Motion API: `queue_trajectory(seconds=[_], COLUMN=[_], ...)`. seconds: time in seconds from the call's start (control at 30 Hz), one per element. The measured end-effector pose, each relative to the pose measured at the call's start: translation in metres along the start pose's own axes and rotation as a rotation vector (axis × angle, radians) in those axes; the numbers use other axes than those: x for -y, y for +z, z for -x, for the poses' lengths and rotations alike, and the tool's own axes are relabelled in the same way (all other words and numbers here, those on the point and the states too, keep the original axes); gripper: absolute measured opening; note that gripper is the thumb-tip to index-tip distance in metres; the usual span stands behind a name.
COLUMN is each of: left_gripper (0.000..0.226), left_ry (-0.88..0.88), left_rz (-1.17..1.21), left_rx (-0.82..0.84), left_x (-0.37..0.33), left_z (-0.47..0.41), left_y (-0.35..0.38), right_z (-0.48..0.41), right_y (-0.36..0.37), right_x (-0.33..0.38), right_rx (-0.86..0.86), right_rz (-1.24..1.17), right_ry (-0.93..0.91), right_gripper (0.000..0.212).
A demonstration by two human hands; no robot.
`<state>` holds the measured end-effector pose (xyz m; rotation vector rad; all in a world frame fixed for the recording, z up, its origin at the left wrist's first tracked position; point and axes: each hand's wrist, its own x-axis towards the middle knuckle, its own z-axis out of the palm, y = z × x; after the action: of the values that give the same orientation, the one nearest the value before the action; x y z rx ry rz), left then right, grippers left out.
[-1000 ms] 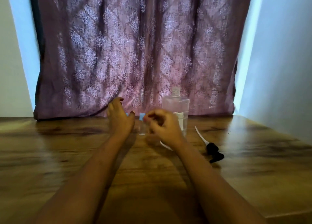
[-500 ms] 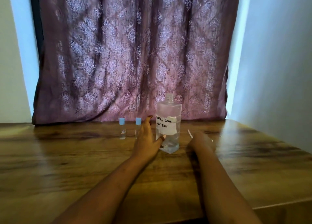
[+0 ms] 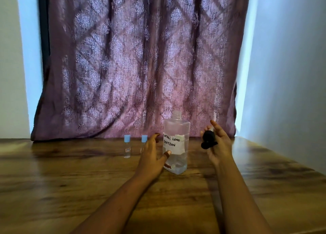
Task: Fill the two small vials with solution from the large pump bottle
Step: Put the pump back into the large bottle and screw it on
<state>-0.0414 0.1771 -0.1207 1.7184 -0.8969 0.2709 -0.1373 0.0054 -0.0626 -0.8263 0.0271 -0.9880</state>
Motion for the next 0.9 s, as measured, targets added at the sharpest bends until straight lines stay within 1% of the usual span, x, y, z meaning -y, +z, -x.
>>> queue_trajectory(seconds=[0.1, 0.2, 0.3, 0.33, 0.47, 0.57, 0.63, 0.9], left_gripper=[0.065, 0.069, 0.072, 0.071, 0.068, 0.068, 0.069, 0.071], left_ry=[0.032, 0.038, 0.030, 0.040, 0.107, 0.162, 0.162, 0.149], left_rz=[-0.022, -0.111, -0.166, -0.182, -0.229, -0.259, -0.257, -0.245], left_rx=[0.001, -0.015, -0.004, 0.008, 0.071, 0.067, 0.074, 0.083], left_x=[0.000, 0.000, 0.001, 0.001, -0.001, 0.001, 0.003, 0.005], left_z=[0.000, 0.001, 0.001, 0.001, 0.001, 0.001, 0.000, -0.001], left_y=[-0.001, 0.001, 0.004, 0.004, 0.005, 0.007, 0.007, 0.008], right_z=[0.000, -0.002, -0.011, -0.014, -0.031, -0.043, -0.050, -0.062], right_y=[0.010, 0.019, 0.033, 0.039, 0.059, 0.068, 0.074, 0.100], right_x=[-0.001, -0.002, 0.003, 0.005, 0.013, 0.019, 0.024, 0.049], right_rx=[0.005, -0.051, -0.079, -0.079, -0.092, -0.110, -0.112, -0.153], right_rz=[-0.051, 0.053, 0.144, 0.171, 0.370, 0.504, 0.584, 0.730], right_ry=[-0.049, -0.170, -0.267, -0.308, -0.453, -0.518, -0.578, -0.727], right_gripper=[0.023, 0.014, 0.017, 0.015, 0.021, 0.022, 0.022, 0.022])
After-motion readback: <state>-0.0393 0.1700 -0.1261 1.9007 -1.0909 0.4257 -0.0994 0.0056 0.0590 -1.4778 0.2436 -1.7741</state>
